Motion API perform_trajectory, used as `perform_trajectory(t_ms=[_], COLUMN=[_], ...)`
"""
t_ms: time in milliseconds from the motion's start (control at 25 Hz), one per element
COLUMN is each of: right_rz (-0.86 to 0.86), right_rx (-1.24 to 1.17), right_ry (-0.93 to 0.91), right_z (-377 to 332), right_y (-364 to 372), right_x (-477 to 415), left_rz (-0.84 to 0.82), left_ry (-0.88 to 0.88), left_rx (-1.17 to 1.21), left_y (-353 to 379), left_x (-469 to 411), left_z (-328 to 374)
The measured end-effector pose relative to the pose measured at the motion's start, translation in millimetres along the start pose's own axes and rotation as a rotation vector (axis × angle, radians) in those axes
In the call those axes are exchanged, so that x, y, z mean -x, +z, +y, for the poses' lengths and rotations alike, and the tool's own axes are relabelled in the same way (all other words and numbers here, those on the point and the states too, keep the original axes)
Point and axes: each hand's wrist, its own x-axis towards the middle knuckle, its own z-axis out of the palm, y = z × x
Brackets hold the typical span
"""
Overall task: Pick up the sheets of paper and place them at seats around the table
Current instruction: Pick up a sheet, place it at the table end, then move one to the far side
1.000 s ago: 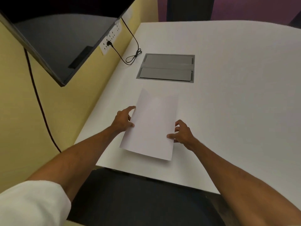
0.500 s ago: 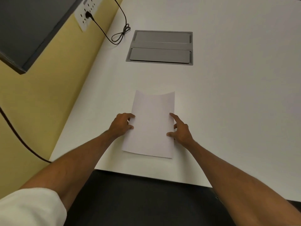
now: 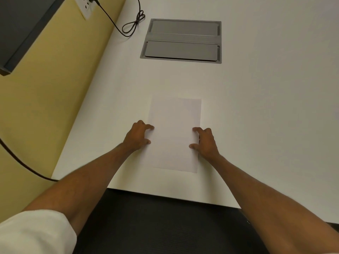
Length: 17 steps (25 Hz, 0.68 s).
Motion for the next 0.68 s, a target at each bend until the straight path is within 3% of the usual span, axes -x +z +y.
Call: perform_trajectory(t_ms=[680], right_rz=[-0.007], right_rx=[-0.036], right_ry=[0.000], right_z=[2.2], right_y=[-2.6], right_x=[0.8], left_rz=[0.050], left_ry=[-0.063], left_rx=[-0.014], left_y=[-2.5], left_x=[-3.9], left_z=[-0.7])
